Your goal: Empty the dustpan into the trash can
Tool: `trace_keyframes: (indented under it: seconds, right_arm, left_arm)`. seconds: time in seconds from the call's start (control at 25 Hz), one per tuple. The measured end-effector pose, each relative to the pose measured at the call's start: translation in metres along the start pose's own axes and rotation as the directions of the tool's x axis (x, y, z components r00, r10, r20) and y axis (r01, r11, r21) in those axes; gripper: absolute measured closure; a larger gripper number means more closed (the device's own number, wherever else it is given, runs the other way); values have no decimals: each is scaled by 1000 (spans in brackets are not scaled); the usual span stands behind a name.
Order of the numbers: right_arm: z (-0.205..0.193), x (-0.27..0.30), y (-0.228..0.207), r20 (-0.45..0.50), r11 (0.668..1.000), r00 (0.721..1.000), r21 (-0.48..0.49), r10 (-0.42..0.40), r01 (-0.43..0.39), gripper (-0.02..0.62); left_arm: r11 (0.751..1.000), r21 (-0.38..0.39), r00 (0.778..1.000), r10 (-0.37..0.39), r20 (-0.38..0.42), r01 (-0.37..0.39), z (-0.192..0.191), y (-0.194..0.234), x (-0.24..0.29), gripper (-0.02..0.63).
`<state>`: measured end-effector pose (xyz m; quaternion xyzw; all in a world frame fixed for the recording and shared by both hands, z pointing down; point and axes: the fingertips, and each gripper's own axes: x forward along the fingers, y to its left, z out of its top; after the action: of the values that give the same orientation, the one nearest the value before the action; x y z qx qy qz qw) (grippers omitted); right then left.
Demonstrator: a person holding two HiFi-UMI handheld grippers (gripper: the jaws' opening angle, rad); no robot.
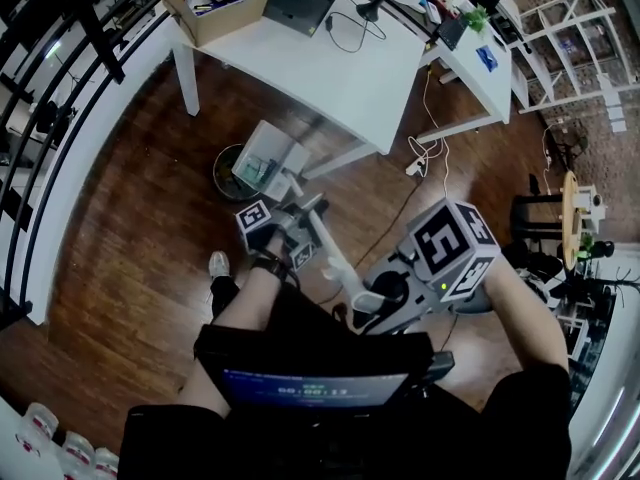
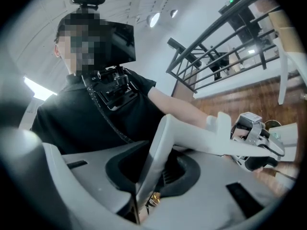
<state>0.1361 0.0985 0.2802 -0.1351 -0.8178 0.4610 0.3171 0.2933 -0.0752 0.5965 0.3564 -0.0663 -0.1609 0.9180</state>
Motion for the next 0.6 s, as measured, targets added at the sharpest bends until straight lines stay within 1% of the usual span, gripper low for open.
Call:
trace_keyframes:
  seconds: [0.32,0.6]
  right_arm:
    - [-4,2,1,-76,1000,997,18,16,-15,529]
    - [-9,3,-4,-154,999,987,36,34,-29,529]
  left_arm:
    - [1000,-7,1000,-5,3,5,-3,5,4,478]
    - [1000,-21,1000,-11,10,12,-2,10,11,480]
